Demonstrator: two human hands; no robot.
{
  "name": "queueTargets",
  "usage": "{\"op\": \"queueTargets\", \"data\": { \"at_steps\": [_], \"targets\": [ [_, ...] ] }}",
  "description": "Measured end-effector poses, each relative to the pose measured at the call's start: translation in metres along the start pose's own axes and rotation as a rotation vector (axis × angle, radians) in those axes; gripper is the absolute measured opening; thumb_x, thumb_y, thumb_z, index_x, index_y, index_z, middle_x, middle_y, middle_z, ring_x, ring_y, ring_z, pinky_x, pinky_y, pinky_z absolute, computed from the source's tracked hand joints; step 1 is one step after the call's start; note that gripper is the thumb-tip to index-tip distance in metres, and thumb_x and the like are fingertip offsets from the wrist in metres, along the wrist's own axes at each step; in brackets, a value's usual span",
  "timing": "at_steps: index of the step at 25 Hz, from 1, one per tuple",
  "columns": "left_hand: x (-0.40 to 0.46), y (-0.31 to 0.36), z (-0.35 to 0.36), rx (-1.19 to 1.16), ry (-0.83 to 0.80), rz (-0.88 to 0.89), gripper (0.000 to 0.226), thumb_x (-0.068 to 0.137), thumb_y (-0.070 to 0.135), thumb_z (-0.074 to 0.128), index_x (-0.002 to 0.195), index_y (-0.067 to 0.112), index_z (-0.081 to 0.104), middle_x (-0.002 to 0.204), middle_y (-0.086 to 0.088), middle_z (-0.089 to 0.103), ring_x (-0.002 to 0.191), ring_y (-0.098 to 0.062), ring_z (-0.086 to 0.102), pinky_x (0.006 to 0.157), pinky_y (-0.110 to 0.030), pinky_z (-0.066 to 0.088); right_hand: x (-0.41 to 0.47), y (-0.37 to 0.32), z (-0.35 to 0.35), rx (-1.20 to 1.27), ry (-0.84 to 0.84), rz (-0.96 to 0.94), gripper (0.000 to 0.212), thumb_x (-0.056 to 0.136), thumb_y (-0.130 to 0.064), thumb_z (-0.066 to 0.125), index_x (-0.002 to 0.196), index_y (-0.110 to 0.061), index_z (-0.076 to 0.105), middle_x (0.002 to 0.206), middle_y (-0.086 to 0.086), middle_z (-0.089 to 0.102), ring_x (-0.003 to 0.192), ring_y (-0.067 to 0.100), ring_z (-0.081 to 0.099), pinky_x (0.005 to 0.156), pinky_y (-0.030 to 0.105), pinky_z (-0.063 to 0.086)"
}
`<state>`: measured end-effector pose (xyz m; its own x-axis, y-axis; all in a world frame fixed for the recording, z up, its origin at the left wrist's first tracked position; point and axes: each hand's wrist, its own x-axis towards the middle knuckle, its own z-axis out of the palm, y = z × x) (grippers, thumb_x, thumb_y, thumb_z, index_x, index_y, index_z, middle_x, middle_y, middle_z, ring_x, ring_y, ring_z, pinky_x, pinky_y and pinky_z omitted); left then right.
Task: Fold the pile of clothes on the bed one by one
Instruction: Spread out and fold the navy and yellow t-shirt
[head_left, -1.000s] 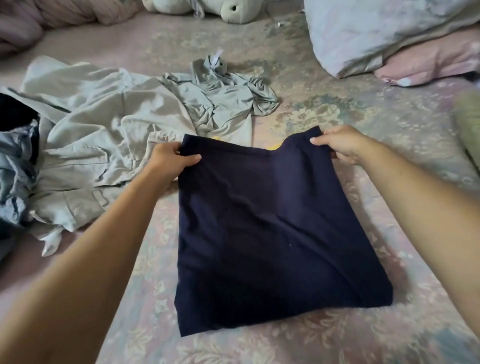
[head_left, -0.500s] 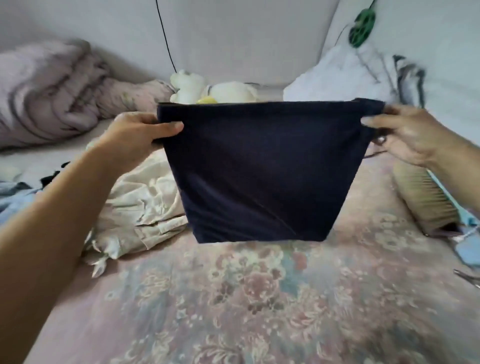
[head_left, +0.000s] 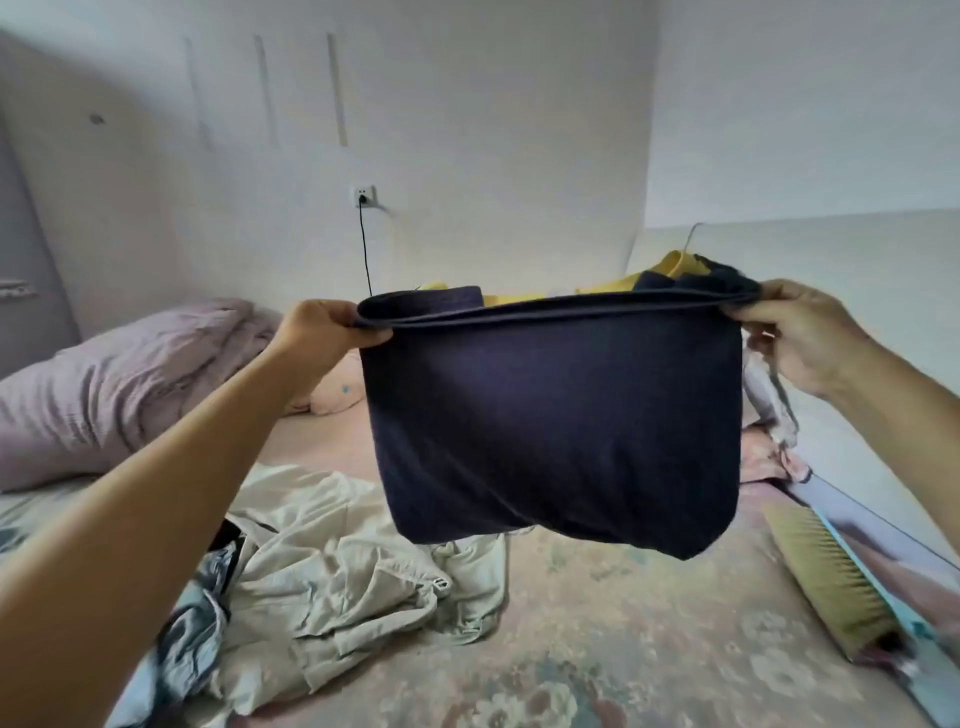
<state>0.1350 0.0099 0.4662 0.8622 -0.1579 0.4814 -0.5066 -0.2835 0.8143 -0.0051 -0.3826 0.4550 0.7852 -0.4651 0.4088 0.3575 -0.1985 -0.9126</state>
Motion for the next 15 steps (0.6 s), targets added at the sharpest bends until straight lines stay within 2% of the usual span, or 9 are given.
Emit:
{"op": "queueTargets", "data": {
  "at_steps": [2,3,4,7,9,12,15],
  "targets": [
    [0.005,0.007,-0.016,-0.175,-0.055,-0.036,0.013,0.080,-0.009,0.065,0.080,0.004,0.067,0.055,0.012,0.065,0.057,0.003,0.060,0.057,-0.007,0.048,-0.001,-0.012,0.000,0.098,-0.077,0.043,0.024,0.081,0.004,0.061,0.074,-0.018,0.058,0.061,-0.009,0.065,0.066,0.007,0.056,0.053,0.016,0.043],
    [0.005,0.012,-0.024,-0.276,-0.092,-0.068,0.017,0.081,-0.010,0.062,0.078,0.004,0.070,0.063,0.008,0.069,0.064,-0.002,0.065,0.060,-0.012,0.052,-0.002,-0.019,0.002,0.150,-0.135,0.062,0.018,0.078,0.002,0.063,0.080,-0.016,0.061,0.067,-0.005,0.068,0.068,0.009,0.060,0.054,0.017,0.049],
    [0.007,0.013,-0.029,-0.343,-0.140,-0.100,0.021,0.082,-0.010,0.060,0.077,0.005,0.073,0.070,0.002,0.071,0.071,-0.008,0.067,0.064,-0.016,0.055,-0.002,-0.026,0.005,0.204,-0.196,0.070,0.022,0.070,-0.002,0.069,0.088,-0.012,0.063,0.073,-0.001,0.070,0.071,0.013,0.063,0.056,0.019,0.053],
    [0.007,0.016,-0.033,-0.401,-0.261,-0.143,0.019,0.084,-0.013,0.054,0.095,-0.006,0.067,0.090,-0.012,0.069,0.084,-0.019,0.067,0.074,-0.022,0.057,-0.001,-0.039,0.015,0.212,-0.317,0.059,0.079,0.028,-0.021,0.089,0.101,-0.004,0.064,0.086,0.009,0.071,0.078,0.020,0.067,0.068,0.027,0.058],
    [0.005,0.018,-0.036,-0.481,-0.285,-0.140,0.022,0.085,-0.012,0.052,0.091,-0.002,0.071,0.091,-0.011,0.071,0.084,-0.017,0.069,0.072,-0.022,0.056,0.001,-0.042,0.019,0.182,-0.314,0.035,0.097,0.014,-0.030,0.095,0.103,-0.006,0.065,0.090,0.009,0.072,0.078,0.018,0.069,0.068,0.027,0.058],
    [0.003,0.022,-0.042,-0.573,-0.312,-0.169,0.029,0.088,0.005,0.053,0.073,0.008,0.078,0.087,-0.007,0.073,0.081,-0.014,0.070,0.069,-0.022,0.056,-0.002,-0.048,0.023,0.162,-0.269,0.009,0.099,0.012,-0.040,0.096,0.101,-0.008,0.068,0.089,0.006,0.073,0.077,0.016,0.071,0.064,0.025,0.057],
    [0.004,0.019,-0.039,-0.592,-0.288,-0.190,0.027,0.089,0.009,0.055,0.075,0.003,0.076,0.092,-0.012,0.072,0.080,-0.014,0.070,0.069,-0.021,0.057,-0.004,-0.045,0.019,0.174,-0.216,-0.013,0.091,0.024,-0.041,0.095,0.104,-0.009,0.066,0.089,0.003,0.073,0.076,0.014,0.070,0.062,0.024,0.057]
  ]
}}
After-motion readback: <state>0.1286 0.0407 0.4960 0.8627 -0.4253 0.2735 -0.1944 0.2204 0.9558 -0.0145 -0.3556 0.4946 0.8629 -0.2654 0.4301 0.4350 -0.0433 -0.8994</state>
